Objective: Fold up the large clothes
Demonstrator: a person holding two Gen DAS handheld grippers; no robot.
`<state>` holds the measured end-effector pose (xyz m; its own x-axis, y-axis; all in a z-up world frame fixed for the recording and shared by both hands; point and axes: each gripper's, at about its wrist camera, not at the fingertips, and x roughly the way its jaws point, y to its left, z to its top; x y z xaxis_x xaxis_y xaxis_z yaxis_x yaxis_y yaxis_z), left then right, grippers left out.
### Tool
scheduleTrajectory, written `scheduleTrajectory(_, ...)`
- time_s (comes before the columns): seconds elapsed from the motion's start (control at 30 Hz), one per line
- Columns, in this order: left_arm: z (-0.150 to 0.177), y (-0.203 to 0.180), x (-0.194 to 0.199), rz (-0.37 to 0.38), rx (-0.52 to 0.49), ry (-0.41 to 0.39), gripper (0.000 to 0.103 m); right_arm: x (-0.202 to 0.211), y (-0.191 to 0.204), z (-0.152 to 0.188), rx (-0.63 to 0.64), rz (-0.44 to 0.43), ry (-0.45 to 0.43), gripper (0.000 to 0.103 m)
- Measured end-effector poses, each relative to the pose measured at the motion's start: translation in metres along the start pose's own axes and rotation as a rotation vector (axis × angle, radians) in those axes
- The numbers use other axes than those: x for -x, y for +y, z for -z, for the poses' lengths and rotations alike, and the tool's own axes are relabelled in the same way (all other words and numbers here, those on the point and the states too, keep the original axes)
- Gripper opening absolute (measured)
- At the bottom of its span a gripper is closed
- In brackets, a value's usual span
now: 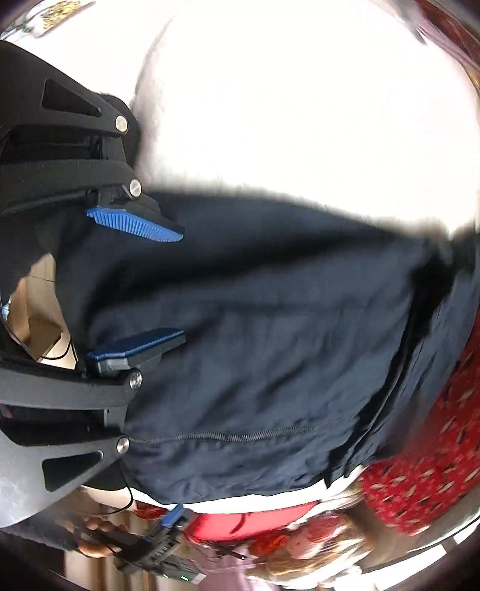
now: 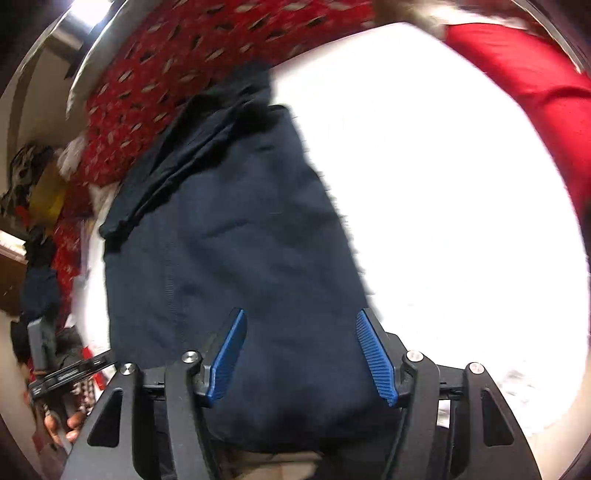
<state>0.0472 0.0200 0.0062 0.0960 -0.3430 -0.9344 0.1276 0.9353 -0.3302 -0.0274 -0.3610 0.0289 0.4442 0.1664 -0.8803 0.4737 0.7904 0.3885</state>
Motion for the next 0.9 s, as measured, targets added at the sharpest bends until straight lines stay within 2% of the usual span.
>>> scheduleTrajectory(0.07, 0.010, 0.025, -0.002, 0.026, 0.051, 0.016, 0.049, 0.001, -0.020, 0.009, -0.029, 0.002, 0.013, 0.066)
scheduleTrajectory(0.13, 0.019, 0.033, -0.009, 0.046, 0.075, 0.047, 0.049, -0.004, -0.036, 0.019, -0.061, -0.031, 0.043, 0.066)
scheduleTrajectory(0.23, 0.031, 0.039, -0.028, 0.083, 0.099, 0.109, 0.049, -0.011, -0.044, 0.031, -0.066, -0.101, 0.076, 0.065)
scheduleTrajectory(0.33, 0.042, 0.036, -0.042, 0.160, 0.104, 0.146, 0.049, -0.015, -0.041, 0.039, -0.043, -0.226, 0.113, 0.067)
scheduleTrajectory(0.37, 0.044, 0.034, -0.043, 0.168, 0.094, 0.141, 0.055, -0.016, -0.038, 0.041, -0.016, -0.236, 0.127, 0.071)
scheduleTrajectory(0.43, 0.047, 0.030, -0.042, 0.167, 0.067, 0.131, 0.061, -0.019, -0.029, 0.043, 0.051, -0.226, 0.137, 0.072)
scheduleTrajectory(0.57, 0.051, 0.017, -0.048, 0.159, 0.021, 0.143, 0.062, -0.029, -0.011, 0.050, 0.163, -0.221, 0.160, 0.072)
scheduleTrajectory(0.63, 0.055, 0.014, -0.051, 0.165, 0.000, 0.153, 0.059, -0.036, -0.005, 0.053, 0.225, -0.208, 0.175, 0.072)
scheduleTrajectory(0.67, 0.058, 0.011, -0.052, 0.164, -0.014, 0.157, 0.043, -0.037, -0.002, 0.054, 0.262, -0.192, 0.179, 0.070)
scheduleTrajectory(0.7, 0.061, 0.013, -0.051, 0.164, -0.025, 0.168, 0.032, -0.037, 0.003, 0.057, 0.316, -0.163, 0.180, 0.067)
scheduleTrajectory(0.73, 0.064, 0.011, -0.054, 0.176, -0.035, 0.191, 0.011, -0.037, 0.006, 0.059, 0.359, -0.133, 0.179, 0.063)
scheduleTrajectory(0.77, 0.064, 0.010, -0.056, 0.181, -0.038, 0.197, 0.009, -0.038, 0.011, 0.062, 0.417, -0.097, 0.186, 0.048)
scheduleTrajectory(0.8, 0.066, 0.010, -0.055, 0.179, -0.045, 0.185, 0.009, -0.038, 0.015, 0.065, 0.455, -0.118, 0.213, 0.028)
scheduleTrajectory(0.83, 0.068, 0.008, -0.050, 0.175, -0.056, 0.165, 0.008, -0.038, 0.017, 0.067, 0.462, -0.142, 0.228, 0.021)
scheduleTrajectory(0.9, 0.069, 0.008, -0.040, 0.212, -0.058, 0.142, 0.008, -0.030, 0.026, 0.071, 0.502, -0.150, 0.209, 0.017)
